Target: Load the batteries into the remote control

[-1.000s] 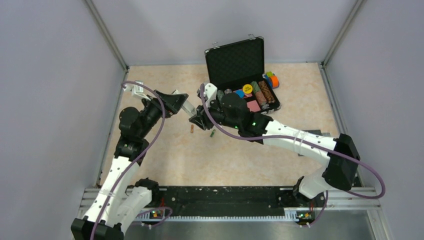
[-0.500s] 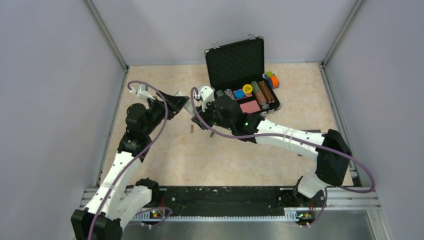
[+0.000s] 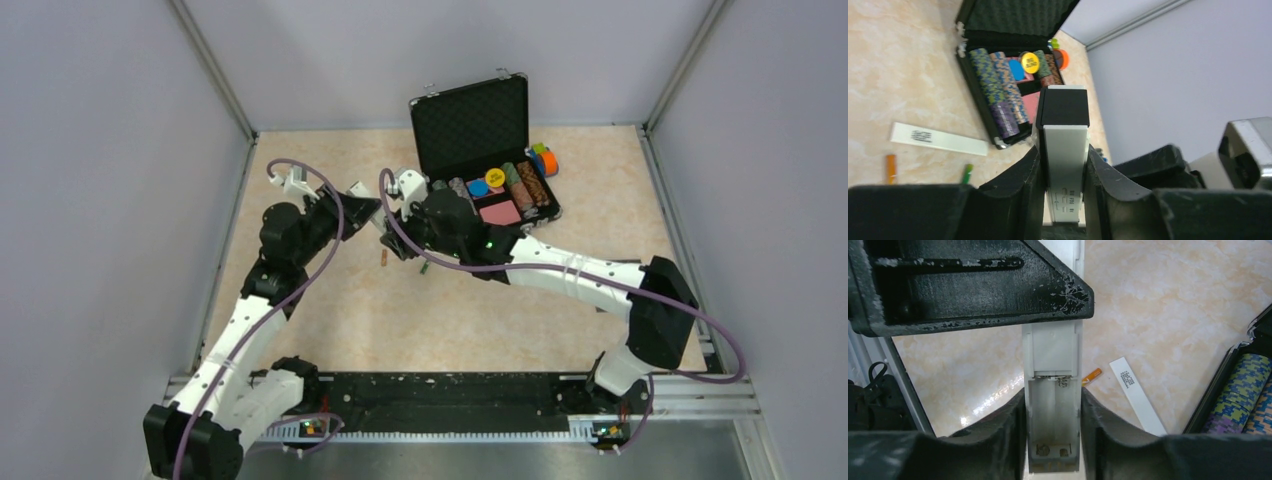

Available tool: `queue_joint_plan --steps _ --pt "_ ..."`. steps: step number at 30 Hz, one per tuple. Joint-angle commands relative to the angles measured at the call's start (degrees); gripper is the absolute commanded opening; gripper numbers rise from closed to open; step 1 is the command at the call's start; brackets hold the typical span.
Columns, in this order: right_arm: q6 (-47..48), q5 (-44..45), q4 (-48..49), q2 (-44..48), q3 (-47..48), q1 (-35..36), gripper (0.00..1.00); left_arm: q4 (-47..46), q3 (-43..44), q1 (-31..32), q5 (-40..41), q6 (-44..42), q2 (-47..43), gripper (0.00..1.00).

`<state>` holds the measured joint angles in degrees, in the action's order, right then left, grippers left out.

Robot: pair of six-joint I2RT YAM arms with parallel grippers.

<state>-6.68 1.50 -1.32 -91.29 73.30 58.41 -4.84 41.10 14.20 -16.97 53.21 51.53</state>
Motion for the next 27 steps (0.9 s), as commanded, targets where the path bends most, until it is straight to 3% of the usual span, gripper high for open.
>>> queue_joint_plan --steps 1,2,5,11,14,18,23,27 --pt "-3.1 1.0 -0.8 1.4 3.5 0.7 0.51 2.2 2.2 -0.1 3.8 -4.8 -1.0 0.00" --pt "-3.7 0.7 -1.3 1.9 3.1 0.7 0.58 3.4 2.5 -0.1 5.3 -6.3 -1.5 0.00" --pt "-5.6 -2.4 -2.2 4.1 1.3 0.0 0.64 7.6 2.2 -0.1 12.9 -10.3 -3.5 0.00" --pt "-11.5 -0.1 -2.4 7.9 -4.0 -0.6 0.65 11.6 1.7 -0.3 21.0 -17.7 -8.5 0.00" --pt "-17.1 5.3 -4.3 6.8 -6.0 -2.2 0.61 13.8 1.9 -0.4 23.8 -20.8 -10.6 0.00" --pt "-24.7 6.1 -7.2 1.5 -4.6 -5.4 0.43 17.8 2.1 -0.4 28.6 -22.9 -13.6 0.00" --pt "-25.6 7.1 -8.8 -9.4 2.9 -5.1 0.25 25.1 2.4 -0.4 37.7 -19.9 -17.5 0.00" --pt "-26.2 14.6 -13.3 -17.3 10.9 -0.9 0.28 30.1 2.0 -0.4 40.7 -16.5 -20.4 0.00"
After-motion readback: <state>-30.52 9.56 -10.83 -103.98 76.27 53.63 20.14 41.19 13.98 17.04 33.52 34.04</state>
